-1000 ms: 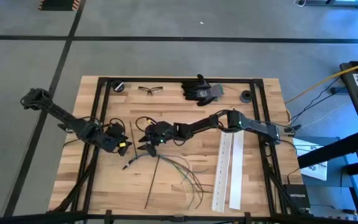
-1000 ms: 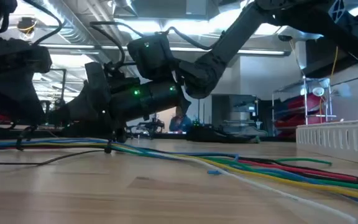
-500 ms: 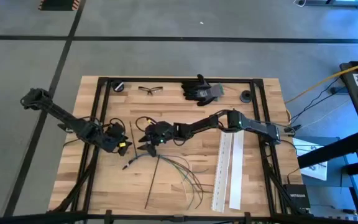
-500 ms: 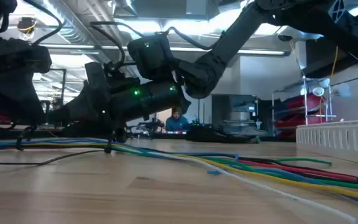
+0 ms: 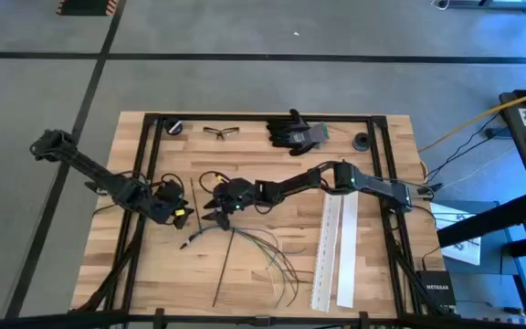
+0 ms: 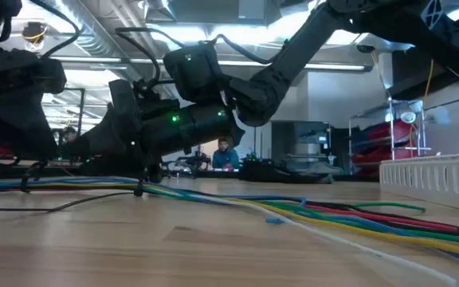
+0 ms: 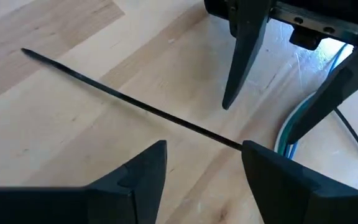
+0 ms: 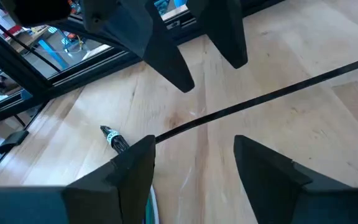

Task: Ziptie cables
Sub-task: Wrap the zip tie on the cables

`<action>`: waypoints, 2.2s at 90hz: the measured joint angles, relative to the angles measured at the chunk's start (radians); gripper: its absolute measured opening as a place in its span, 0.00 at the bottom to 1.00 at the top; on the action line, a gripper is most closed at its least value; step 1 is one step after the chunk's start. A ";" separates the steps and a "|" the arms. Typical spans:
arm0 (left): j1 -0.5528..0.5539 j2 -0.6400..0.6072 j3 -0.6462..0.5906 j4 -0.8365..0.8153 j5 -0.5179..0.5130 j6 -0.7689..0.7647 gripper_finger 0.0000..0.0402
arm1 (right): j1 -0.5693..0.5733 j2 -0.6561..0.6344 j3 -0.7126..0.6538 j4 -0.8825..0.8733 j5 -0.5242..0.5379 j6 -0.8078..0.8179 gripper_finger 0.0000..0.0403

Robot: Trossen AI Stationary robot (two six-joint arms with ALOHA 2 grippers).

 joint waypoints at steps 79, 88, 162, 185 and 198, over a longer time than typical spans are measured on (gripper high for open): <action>0.000 0.000 0.000 0.000 0.000 0.000 0.48 | 0.000 0.000 0.000 0.000 0.000 0.000 0.51; 0.000 0.000 0.000 0.000 0.000 0.000 0.48 | 0.000 -0.001 0.000 0.000 0.000 0.000 0.51; -0.054 -0.046 0.000 -0.050 -0.192 -0.130 0.48 | 0.000 -0.002 0.000 0.000 0.000 0.000 0.51; -0.055 -0.057 0.000 -0.052 -0.111 -0.078 0.48 | 0.000 -0.002 0.000 0.000 0.000 0.000 0.51; -0.055 -0.057 0.000 -0.052 -0.111 -0.042 0.48 | 0.000 -0.002 0.000 0.000 0.000 0.000 0.51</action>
